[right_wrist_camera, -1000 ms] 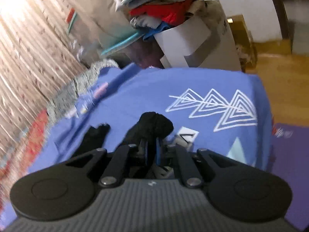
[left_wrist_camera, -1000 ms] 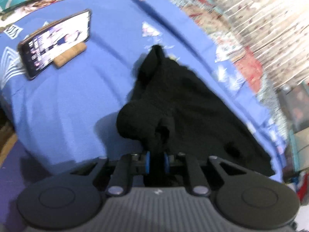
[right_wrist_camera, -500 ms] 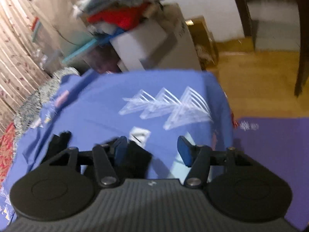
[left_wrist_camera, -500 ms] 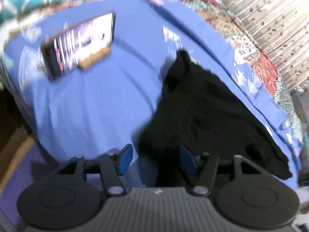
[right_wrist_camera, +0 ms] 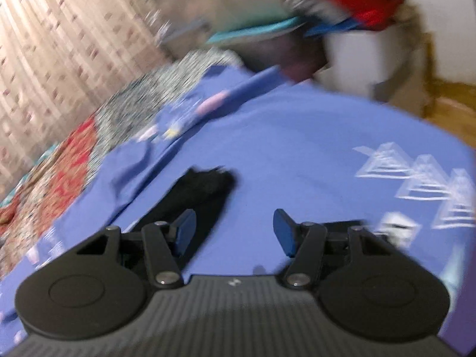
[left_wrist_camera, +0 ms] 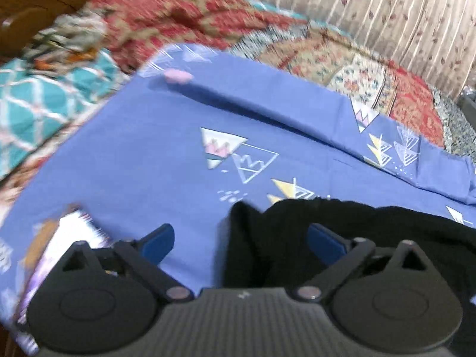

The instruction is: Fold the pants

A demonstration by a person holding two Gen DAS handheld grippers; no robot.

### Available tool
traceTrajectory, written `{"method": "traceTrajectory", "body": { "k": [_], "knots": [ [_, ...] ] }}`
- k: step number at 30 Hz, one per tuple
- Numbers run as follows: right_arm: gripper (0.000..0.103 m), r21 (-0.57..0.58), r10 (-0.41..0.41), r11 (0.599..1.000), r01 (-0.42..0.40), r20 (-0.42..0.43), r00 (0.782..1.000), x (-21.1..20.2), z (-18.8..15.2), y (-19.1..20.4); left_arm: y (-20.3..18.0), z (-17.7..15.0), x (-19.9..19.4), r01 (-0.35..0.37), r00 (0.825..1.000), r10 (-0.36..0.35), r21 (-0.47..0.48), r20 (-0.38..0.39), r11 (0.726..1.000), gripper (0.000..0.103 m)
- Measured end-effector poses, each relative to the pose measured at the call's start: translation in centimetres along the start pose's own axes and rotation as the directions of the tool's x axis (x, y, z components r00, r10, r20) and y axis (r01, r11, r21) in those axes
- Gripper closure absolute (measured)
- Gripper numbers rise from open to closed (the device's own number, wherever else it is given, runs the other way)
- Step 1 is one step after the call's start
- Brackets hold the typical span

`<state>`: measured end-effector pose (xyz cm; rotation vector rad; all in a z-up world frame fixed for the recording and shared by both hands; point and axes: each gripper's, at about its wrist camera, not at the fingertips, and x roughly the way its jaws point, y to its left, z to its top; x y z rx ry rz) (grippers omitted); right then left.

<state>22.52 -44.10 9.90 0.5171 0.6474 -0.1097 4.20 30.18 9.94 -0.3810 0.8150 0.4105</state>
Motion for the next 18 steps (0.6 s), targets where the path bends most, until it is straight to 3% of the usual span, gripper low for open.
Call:
{"method": "traceTrajectory", "body": {
  "k": [6,8,10,13,14,15,17,18],
  "knots": [
    [0.042,-0.084,0.019,0.996,-0.027,-0.103,0.995,8.2,4.3,6.3,-2.6,1.1,7.6,0.004,0.995,0.0,0.043,-0.103,0.999,0.0],
    [0.042,-0.115,-0.005,0.993,-0.013,-0.151,0.988,12.1,5.3,8.1,-3.2,0.7,8.7,-0.005,0.996,0.011,0.07,-0.091,0.998,0.003],
    [0.042,-0.105,-0.046,0.994,0.026,-0.195,0.98,15.8,5.9,8.9,-3.8,0.3,9.3,-0.03,0.997,0.038,0.118,-0.061,0.993,0.012],
    [0.042,-0.051,-0.123,0.992,0.114,-0.221,0.967,20.8,6.2,9.0,-4.1,0.2,9.5,-0.067,0.996,0.074,0.14,-0.042,0.988,0.042],
    [0.042,-0.038,-0.146,0.989,0.141,-0.234,0.961,22.3,6.1,9.0,-4.0,0.1,9.4,-0.077,0.996,0.083,0.147,-0.031,0.986,0.062],
    [0.042,-0.026,-0.167,0.986,0.165,-0.244,0.955,23.5,6.1,9.1,-4.0,0.2,9.1,-0.086,0.996,0.089,0.154,-0.018,0.984,0.076],
    [0.04,-0.013,-0.2,0.979,0.204,-0.258,0.945,25.5,5.6,9.1,-3.8,0.4,8.4,-0.072,0.997,0.072,0.148,0.005,0.986,0.089],
    [0.042,-0.029,-0.213,0.977,0.213,-0.253,0.944,25.9,5.4,9.2,-3.7,0.4,7.8,-0.073,0.997,0.071,0.138,0.02,0.988,0.09]
  ]
}}
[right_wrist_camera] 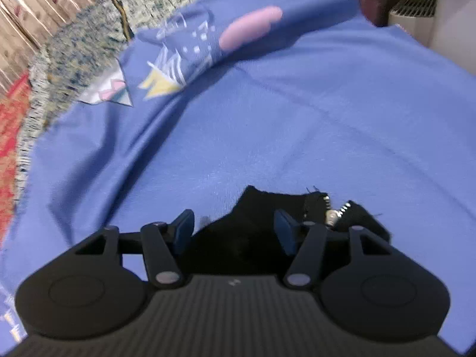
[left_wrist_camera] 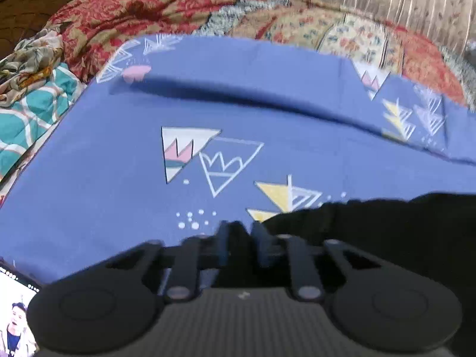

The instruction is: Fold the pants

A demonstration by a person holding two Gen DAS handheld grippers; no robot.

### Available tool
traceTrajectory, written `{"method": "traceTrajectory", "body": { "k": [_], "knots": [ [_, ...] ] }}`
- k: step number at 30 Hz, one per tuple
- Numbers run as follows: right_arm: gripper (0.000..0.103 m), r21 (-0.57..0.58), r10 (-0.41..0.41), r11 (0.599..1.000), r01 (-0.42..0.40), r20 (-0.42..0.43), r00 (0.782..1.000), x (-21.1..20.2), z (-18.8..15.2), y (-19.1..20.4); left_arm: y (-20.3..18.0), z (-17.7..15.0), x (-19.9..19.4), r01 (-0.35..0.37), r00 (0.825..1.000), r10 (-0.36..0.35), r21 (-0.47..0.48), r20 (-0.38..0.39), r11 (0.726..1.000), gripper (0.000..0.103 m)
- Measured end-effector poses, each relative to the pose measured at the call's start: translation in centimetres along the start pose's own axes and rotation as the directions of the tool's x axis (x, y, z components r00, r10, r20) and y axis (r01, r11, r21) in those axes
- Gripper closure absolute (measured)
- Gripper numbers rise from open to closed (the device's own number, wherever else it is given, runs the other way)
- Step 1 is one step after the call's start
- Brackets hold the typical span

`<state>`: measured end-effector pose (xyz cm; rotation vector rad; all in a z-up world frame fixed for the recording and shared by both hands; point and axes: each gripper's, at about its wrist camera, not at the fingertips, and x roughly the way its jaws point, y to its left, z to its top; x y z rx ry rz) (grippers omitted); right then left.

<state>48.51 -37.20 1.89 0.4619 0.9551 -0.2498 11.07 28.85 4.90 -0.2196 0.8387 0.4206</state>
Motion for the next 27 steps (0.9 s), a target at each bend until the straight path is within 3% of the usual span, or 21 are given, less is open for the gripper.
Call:
{"method": "traceTrajectory", "body": {
  "k": [1,2,3,5,11,17,22,27],
  "knots": [
    [0.046,-0.037,-0.021,0.999,0.021,0.021,1.0,0.0,-0.2,0.4,0.0,0.1,-0.4,-0.003,1.0,0.003,-0.005,0.015,1.0,0.091],
    [0.069,-0.077,-0.049,0.996,0.052,0.039,0.998,-0.1,-0.5,0.9,0.0,0.0,-1.0,-0.003,0.999,0.004,-0.007,0.036,1.0,0.091],
    [0.083,-0.11,-0.08,0.99,0.086,0.054,0.995,-0.3,-0.7,1.1,-0.1,-0.1,-1.7,-0.005,0.998,0.005,-0.007,0.057,1.0,0.092],
    [0.088,-0.088,-0.041,0.995,0.046,0.06,0.997,-1.3,-0.7,0.0,-0.2,-0.4,-2.9,-0.008,0.996,0.009,-0.008,0.092,1.0,0.092],
    [0.089,0.002,0.118,0.993,-0.119,0.131,0.984,-8.3,-1.2,-3.3,0.1,-1.8,-8.7,0.036,0.98,-0.025,-0.051,0.198,0.998,0.092],
    [0.089,0.056,0.273,0.955,-0.29,0.206,0.94,-17.4,-3.2,-9.9,1.7,-5.2,-14.4,0.096,0.962,-0.066,-0.1,0.263,0.99,0.093],
    [0.089,0.135,0.285,0.936,-0.325,0.251,0.925,-22.6,-6.5,-18.0,4.2,-9.6,-17.6,0.138,0.962,-0.086,-0.191,0.257,0.972,0.093],
    [0.089,0.236,0.214,0.928,-0.288,0.293,0.932,-25.3,-10.4,-25.4,6.2,-14.4,-20.1,0.17,0.968,-0.111,-0.262,0.227,0.95,0.093]
  ]
}}
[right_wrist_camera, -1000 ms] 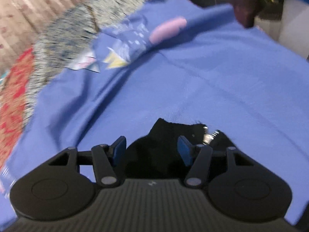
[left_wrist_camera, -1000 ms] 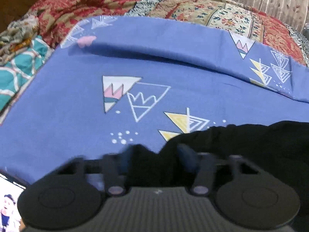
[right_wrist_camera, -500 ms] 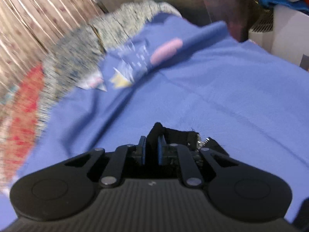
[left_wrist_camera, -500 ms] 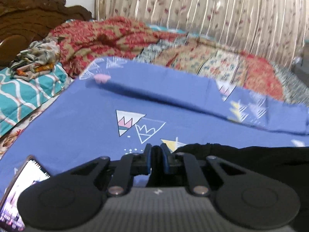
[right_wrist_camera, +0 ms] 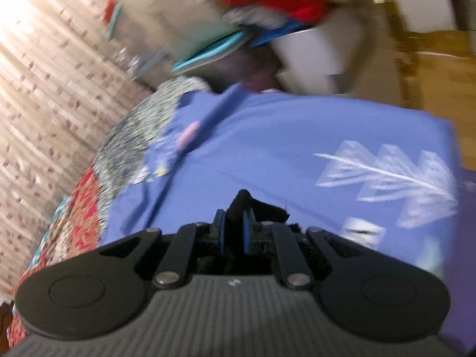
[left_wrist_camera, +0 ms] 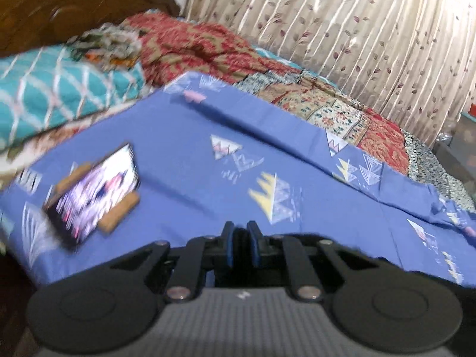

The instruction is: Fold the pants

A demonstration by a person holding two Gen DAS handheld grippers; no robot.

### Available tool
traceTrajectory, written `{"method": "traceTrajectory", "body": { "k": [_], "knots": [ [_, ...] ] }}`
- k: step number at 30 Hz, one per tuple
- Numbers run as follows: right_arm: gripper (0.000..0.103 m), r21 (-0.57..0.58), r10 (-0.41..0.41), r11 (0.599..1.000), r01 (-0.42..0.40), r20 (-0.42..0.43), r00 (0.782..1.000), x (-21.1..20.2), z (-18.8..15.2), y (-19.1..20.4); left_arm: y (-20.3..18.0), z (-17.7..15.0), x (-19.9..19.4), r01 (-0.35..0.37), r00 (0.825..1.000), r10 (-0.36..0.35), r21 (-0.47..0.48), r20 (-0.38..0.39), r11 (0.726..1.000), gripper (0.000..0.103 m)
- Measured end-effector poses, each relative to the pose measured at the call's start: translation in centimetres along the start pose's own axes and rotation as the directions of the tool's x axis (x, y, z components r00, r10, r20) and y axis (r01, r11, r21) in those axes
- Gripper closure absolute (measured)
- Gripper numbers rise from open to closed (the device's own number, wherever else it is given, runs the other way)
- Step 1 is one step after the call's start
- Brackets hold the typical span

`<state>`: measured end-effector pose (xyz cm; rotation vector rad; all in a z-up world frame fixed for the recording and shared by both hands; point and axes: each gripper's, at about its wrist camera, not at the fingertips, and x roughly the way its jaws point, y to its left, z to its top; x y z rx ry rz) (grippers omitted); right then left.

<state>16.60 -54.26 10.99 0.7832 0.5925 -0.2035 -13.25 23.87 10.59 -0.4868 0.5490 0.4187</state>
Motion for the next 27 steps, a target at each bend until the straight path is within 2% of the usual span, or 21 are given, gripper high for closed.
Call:
{"method": "traceTrajectory", "body": {
  "k": [5,7,8,10,11,12,13,15,17,19,20,21,22,23,24,26,27],
  "knots": [
    [0.089,0.111,-0.089,0.99,0.089,-0.004,0.996,-2.1,-2.0,-6.5,1.8,-3.6,-3.1,0.025,1.0,-0.026,-0.061,-0.015,0.998,0.092],
    [0.087,0.066,-0.135,0.988,0.136,-0.025,0.991,-1.5,-3.0,-7.3,2.3,-5.0,-3.3,0.025,0.998,-0.028,-0.074,-0.049,0.997,0.083],
    [0.08,0.023,-0.15,0.988,0.152,-0.044,0.988,-0.9,-3.7,-7.1,2.5,-5.4,-3.2,0.006,0.998,-0.011,-0.077,-0.063,0.997,0.075],
    [0.062,-0.01,-0.193,0.981,0.193,-0.062,0.979,0.0,-4.4,-6.9,3.2,-5.9,-3.5,-0.007,0.997,-0.001,-0.101,-0.075,0.995,0.07],
    [0.051,-0.007,-0.224,0.974,0.224,-0.029,0.974,0.0,-4.4,-6.6,3.7,-5.9,-3.8,0.004,0.997,-0.014,-0.127,-0.079,0.992,0.059],
    [0.051,-0.004,-0.252,0.968,0.252,0.029,0.967,-0.6,-4.2,-6.4,4.5,-5.8,-4.3,0.021,0.997,-0.034,-0.167,-0.073,0.986,0.051],
    [0.052,-0.005,-0.261,0.965,0.263,0.081,0.962,-1.7,-4.1,-6.3,5.3,-5.8,-4.8,0.03,0.997,-0.042,-0.196,-0.058,0.98,0.051],
    [0.052,-0.033,-0.225,0.972,0.233,0.159,0.961,-2.8,-4.0,-4.5,6.8,-5.4,-5.7,0.036,0.999,-0.044,-0.251,-0.028,0.967,0.045],
    [0.051,-0.107,-0.13,0.983,0.151,0.184,0.974,-3.4,-4.2,-1.7,7.8,-5.1,-5.7,0.045,0.998,-0.056,-0.305,-0.025,0.951,0.037],
    [0.051,-0.214,0.008,0.977,0.015,0.106,0.994,-2.7,-5.3,2.3,8.4,-4.9,-5.2,0.062,0.996,-0.079,-0.337,-0.035,0.939,0.03],
    [0.051,-0.268,0.084,0.96,-0.076,0.019,0.996,-2.1,-6.4,4.9,8.3,-4.9,-4.8,0.074,0.995,-0.094,-0.338,-0.042,0.938,0.026],
    [0.05,-0.311,0.145,0.937,-0.158,-0.063,0.987,-1.6,-7.8,7.2,8.0,-5.1,-4.3,0.086,0.992,-0.11,-0.332,-0.055,0.939,0.02],
    [0.049,-0.362,0.206,0.898,-0.251,-0.158,0.966,-1.1,-9.8,10.1,7.7,-5.4,-4.0,0.092,0.99,-0.12,-0.322,-0.067,0.942,0.016],
    [0.046,-0.415,0.256,0.842,-0.345,-0.257,0.932,-0.8,-12.3,13.2,7.3,-5.7,-3.6,0.094,0.989,-0.124,-0.306,-0.082,0.947,0.008],
    [0.045,-0.459,0.287,0.776,-0.432,-0.352,0.891,-0.6,-14.9,16.1,7.0,-6.1,-3.3,0.09,0.988,-0.122,-0.291,-0.092,0.952,0.007],
    [0.043,-0.518,0.307,0.628,-0.582,-0.522,0.796,-0.4,-20.4,21.0,6.6,-7.0,-3.0,0.08,0.987,-0.115,-0.273,-0.114,0.959,0.007],
    [0.042,-0.528,0.298,0.546,-0.65,-0.603,0.74,-0.3,-23.6,23.4,6.7,-7.5,-2.8,0.08,0.985,-0.12,-0.283,-0.127,0.956,0.006]
  ]
}}
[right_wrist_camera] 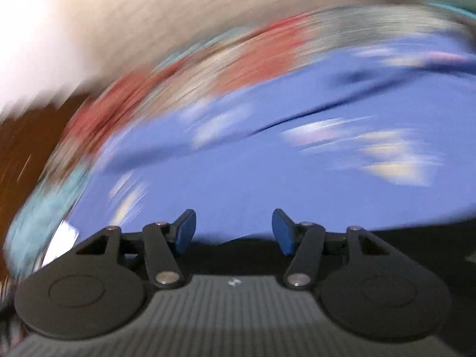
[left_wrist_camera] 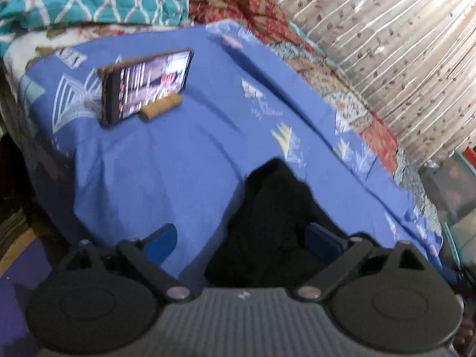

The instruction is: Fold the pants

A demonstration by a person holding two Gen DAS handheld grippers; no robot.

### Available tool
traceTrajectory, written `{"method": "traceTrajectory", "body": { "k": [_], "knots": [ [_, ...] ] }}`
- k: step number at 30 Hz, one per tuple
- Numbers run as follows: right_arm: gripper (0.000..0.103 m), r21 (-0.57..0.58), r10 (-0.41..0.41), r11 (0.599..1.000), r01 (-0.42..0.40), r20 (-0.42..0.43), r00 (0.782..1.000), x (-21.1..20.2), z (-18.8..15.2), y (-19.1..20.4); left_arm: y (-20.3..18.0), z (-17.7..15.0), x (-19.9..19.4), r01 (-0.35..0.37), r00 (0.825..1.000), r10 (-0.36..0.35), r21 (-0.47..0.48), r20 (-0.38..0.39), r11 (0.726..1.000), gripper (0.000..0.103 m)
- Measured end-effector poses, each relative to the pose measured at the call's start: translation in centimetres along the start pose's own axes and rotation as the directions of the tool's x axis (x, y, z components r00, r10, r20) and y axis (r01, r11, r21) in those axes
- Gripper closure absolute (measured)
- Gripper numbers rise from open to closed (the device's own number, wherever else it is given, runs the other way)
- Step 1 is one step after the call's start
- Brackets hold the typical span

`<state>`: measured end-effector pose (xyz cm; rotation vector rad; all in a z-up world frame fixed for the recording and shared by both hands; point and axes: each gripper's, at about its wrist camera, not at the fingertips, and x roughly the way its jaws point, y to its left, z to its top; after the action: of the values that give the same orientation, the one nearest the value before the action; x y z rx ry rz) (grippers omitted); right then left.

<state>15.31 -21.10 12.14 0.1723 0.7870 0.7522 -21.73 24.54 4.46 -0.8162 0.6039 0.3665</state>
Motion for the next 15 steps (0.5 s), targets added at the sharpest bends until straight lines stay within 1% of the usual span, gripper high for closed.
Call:
{"method": "traceTrajectory", "body": {
  "k": [1,2,3,4,5,6,7,8,9,10,11,12,13,14,15],
  "knots": [
    [0.042,-0.058,0.073,0.995,-0.078,-0.079,0.994,2.8,-0.3,2.7,0.6,-0.5,0.1,0.009,1.0,-0.009,-0.027,-0.017,1.0,0.006],
    [0.042,-0.067,0.143,0.985,-0.156,-0.166,0.976,5.7,-0.8,5.0,1.2,-0.8,0.3,0.022,0.999,-0.024,-0.058,-0.031,0.998,0.006],
    [0.042,-0.041,0.2,0.975,-0.216,-0.242,0.949,8.1,-1.4,6.7,1.7,-1.2,0.5,0.039,0.998,-0.043,-0.092,-0.041,0.995,0.006],
    [0.041,0.001,0.25,0.965,-0.263,-0.316,0.915,10.8,-2.1,8.4,2.1,-1.5,0.6,0.058,0.997,-0.064,-0.122,-0.046,0.991,0.006],
    [0.041,0.038,0.272,0.96,-0.278,-0.37,0.888,13.2,-2.9,9.7,2.5,-1.7,0.7,0.081,0.995,-0.089,-0.152,-0.046,0.985,0.006],
    [0.041,0.072,0.272,0.961,-0.266,-0.405,0.873,15.3,-3.6,10.7,2.7,-2.0,0.8,0.107,0.992,-0.117,-0.181,-0.044,0.978,0.006],
    [0.041,0.115,0.268,0.964,-0.242,-0.426,0.864,17.1,-3.7,10.9,2.8,-2.1,1.2,0.134,0.989,-0.145,-0.2,-0.042,0.971,0.007],
    [0.041,0.185,0.264,0.962,-0.201,-0.442,0.857,19.2,-3.8,10.6,2.7,-2.3,1.6,0.154,0.985,-0.167,-0.208,-0.046,0.966,0.016],
    [0.041,0.266,0.262,0.952,-0.152,-0.452,0.853,21.1,-3.9,9.8,2.5,-2.3,2.1,0.166,0.982,-0.18,-0.204,-0.054,0.965,0.032],
    [0.041,0.329,0.256,0.938,-0.105,-0.459,0.851,22.2,-4.3,9.2,2.1,-2.3,2.7,0.157,0.983,-0.172,-0.189,-0.065,0.969,0.043],
    [0.044,0.386,0.255,0.92,-0.064,-0.466,0.847,23.4,-4.7,8.6,1.7,-2.3,3.1,0.148,0.984,-0.162,-0.168,-0.074,0.975,0.065],
    [0.058,0.441,0.268,0.896,-0.043,-0.462,0.846,24.4,-4.8,8.0,1.4,-2.1,3.6,0.15,0.983,-0.163,-0.149,-0.082,0.978,0.072],
    [0.077,0.459,0.271,0.888,-0.038,-0.456,0.848,24.6,-4.8,8.1,1.1,-1.8,3.8,0.153,0.983,-0.165,-0.141,-0.077,0.978,0.077],
    [0.098,0.439,0.254,0.898,-0.031,-0.46,0.851,24.7,-4.4,8.4,0.8,-1.3,3.7,0.164,0.983,-0.173,-0.129,-0.068,0.978,0.085],
    [0.099,0.418,0.244,0.907,-0.043,-0.44,0.864,24.3,-3.7,8.8,0.3,-0.6,3.4,0.183,0.981,-0.188,-0.108,-0.045,0.977,0.087]
  ]
}}
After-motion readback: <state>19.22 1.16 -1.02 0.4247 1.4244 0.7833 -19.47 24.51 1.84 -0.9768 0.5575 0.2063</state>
